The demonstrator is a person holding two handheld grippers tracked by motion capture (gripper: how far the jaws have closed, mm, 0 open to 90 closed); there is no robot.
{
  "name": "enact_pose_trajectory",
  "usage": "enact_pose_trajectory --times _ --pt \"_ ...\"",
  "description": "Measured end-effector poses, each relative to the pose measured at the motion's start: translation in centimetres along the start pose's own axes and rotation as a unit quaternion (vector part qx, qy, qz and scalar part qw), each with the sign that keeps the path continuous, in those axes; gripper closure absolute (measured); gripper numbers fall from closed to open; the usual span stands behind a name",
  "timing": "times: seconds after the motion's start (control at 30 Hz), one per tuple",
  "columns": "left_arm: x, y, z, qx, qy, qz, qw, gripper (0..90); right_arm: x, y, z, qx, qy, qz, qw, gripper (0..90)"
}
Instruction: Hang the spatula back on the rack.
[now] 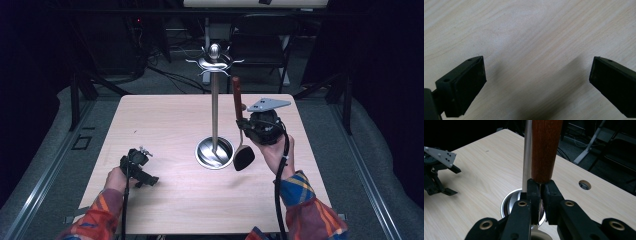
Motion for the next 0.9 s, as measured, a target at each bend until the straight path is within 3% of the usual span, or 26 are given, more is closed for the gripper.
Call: enact_pose_trajectory --times 0.9 --pt "0.2 0.0 0.0 0.0 0.001 -0.003 1.0 0.5 -2.0 0.2 -1.6 -0.017 -0.021 -0.005 0.9996 84.4"
Point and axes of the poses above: each handheld gripper's, and its own axes: z roughly forward along the jaws, x roughly out of its underside, y roughly to its left, the point moved 1 cm from there along z, roughly forward along the jaws, and after that the axes turned 5 degrees about y, right-handed, at the moved point
